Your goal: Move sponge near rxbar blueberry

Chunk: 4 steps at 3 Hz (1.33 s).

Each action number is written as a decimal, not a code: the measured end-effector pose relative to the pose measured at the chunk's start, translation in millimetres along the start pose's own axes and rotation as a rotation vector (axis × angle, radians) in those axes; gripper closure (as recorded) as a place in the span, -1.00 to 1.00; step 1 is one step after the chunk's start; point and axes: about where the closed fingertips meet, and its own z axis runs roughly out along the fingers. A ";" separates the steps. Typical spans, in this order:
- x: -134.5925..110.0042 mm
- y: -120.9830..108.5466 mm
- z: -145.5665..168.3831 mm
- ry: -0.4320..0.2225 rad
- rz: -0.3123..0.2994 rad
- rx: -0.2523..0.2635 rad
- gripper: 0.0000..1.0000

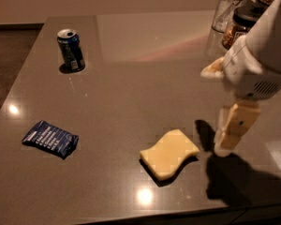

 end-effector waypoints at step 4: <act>-19.2 49.1 85.4 -0.006 -0.061 -0.200 -0.95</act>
Offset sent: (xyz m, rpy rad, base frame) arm -0.0318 0.0461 -0.0864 0.0186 0.1964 0.1313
